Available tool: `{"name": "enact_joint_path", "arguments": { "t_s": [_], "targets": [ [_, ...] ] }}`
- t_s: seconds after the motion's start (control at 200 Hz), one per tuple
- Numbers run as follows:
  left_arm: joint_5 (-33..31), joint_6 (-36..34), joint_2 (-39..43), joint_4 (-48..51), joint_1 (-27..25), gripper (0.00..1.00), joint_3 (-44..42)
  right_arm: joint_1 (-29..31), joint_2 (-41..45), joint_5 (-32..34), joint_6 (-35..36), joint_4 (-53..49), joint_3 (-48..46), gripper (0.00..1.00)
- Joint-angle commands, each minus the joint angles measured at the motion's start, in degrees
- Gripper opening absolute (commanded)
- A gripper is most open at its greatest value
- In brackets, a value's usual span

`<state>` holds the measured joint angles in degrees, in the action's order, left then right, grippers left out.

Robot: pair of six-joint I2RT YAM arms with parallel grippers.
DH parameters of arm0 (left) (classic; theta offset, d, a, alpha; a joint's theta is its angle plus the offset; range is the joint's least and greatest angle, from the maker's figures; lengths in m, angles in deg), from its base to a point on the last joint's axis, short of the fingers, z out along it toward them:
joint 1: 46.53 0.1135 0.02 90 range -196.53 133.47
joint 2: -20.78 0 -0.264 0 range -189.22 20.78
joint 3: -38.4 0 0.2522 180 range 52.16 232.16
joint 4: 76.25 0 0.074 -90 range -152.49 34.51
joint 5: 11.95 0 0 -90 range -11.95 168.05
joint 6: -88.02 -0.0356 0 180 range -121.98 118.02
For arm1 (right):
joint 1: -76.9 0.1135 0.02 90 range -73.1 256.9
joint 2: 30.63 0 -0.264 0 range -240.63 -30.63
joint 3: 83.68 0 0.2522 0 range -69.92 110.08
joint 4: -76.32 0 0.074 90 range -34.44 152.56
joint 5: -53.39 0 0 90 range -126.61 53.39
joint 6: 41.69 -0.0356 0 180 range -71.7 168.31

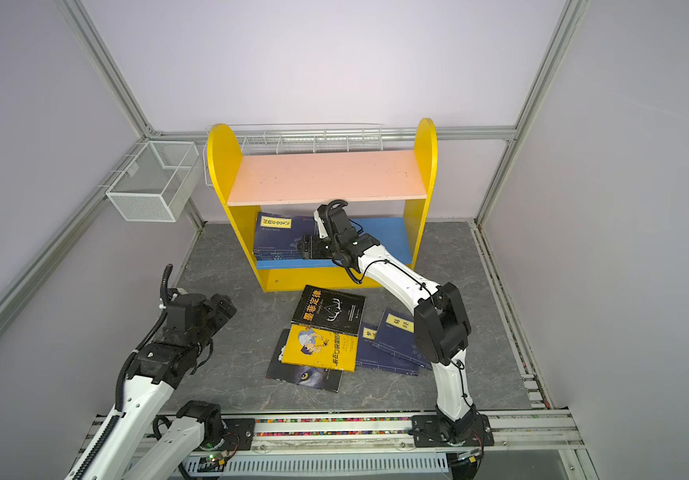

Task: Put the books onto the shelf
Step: 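Press the dark-blue book down onto the shelf stack with the right gripper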

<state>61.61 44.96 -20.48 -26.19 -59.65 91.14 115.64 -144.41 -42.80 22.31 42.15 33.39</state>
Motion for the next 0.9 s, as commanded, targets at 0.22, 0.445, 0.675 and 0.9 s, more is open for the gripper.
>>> {"name": "enact_joint_path", "arguments": {
  "t_s": [0.22,0.445,0.675,0.9],
  "targets": [
    [0.4,0.8,-1.1,-0.5,0.4,0.90,-0.7,-0.2,4.7,2.2,19.4,-2.2,-1.5,0.79],
    [0.0,0.6,-1.3,0.0,0.4,0.91,-0.1,0.8,0.5,2.9,22.4,-3.0,-0.1,0.78],
    [-0.4,0.9,-1.2,0.9,0.4,0.90,0.3,2.1,-3.4,6.2,25.0,-3.5,1.4,0.79],
    [-0.8,1.1,-0.8,1.7,0.4,0.90,0.5,2.4,-6.1,8.9,26.1,-2.3,2.6,0.79]
  ]
}}
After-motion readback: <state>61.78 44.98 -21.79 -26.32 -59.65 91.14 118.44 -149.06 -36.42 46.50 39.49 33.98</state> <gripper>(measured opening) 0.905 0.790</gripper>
